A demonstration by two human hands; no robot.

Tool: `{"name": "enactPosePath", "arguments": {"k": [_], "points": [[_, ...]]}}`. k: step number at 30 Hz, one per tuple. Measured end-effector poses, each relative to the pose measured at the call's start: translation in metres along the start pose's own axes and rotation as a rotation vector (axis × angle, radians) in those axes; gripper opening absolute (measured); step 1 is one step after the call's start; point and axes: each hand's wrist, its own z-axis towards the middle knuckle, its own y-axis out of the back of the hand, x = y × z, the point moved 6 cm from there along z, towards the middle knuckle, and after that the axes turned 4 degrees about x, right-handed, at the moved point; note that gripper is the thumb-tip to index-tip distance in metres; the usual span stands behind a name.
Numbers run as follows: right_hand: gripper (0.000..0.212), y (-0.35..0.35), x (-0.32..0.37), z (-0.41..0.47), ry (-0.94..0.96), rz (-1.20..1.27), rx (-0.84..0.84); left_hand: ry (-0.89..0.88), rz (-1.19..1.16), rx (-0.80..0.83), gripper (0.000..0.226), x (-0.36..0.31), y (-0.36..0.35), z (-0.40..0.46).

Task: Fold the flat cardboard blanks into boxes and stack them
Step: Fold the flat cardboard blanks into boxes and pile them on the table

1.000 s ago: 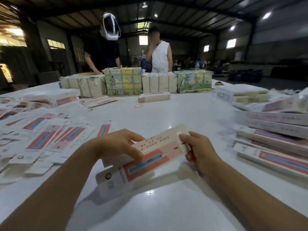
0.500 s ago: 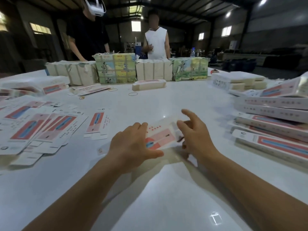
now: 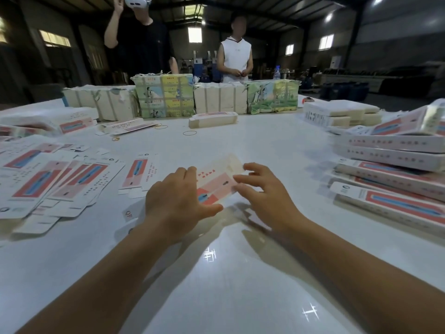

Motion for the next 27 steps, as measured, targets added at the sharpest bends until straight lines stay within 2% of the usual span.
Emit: {"name": "enactPosePath", "arguments": {"k": [1,3,5,9,13,15,18,20,24,27], "points": [[0.016,0.001,-0.001,0.002,-0.043,0.145,0.000,0.001,-0.010,0.009,0.077,-0.001,0.000,0.000],[0.020,-0.001,-0.002,0.004,-0.115,0.405,0.033,-0.008,-0.023,0.029,0.073,-0.003,-0.001,0.001],[0.027,-0.003,-0.004,0.004,-0.150,0.491,0.073,-0.033,-0.024,0.053,0.072,-0.005,-0.003,0.000],[0.031,0.000,-0.007,0.006,-0.156,0.428,0.121,-0.075,-0.028,0.100,0.072,-0.007,-0.004,0.000],[0.018,-0.002,-0.004,0.001,-0.136,0.403,0.224,-0.095,-0.154,0.155,0.071,-0.003,0.000,0.002],[0.013,-0.006,0.000,-0.005,-0.094,0.268,0.299,-0.129,-0.201,0.136,0.061,-0.007,0.002,0.002],[0.017,-0.008,-0.001,-0.009,-0.114,0.282,0.367,-0.171,-0.191,0.079,0.060,-0.010,0.010,0.005],[0.007,-0.006,0.002,-0.006,-0.058,0.293,0.315,-0.174,-0.265,0.108,0.065,-0.007,0.010,0.007],[0.005,-0.003,0.003,-0.001,-0.040,0.326,0.183,-0.101,-0.437,0.296,0.068,0.004,-0.004,0.007],[0.013,0.000,0.002,0.000,-0.048,0.289,0.131,-0.075,-0.481,0.353,0.066,0.009,-0.010,0.007]]}}
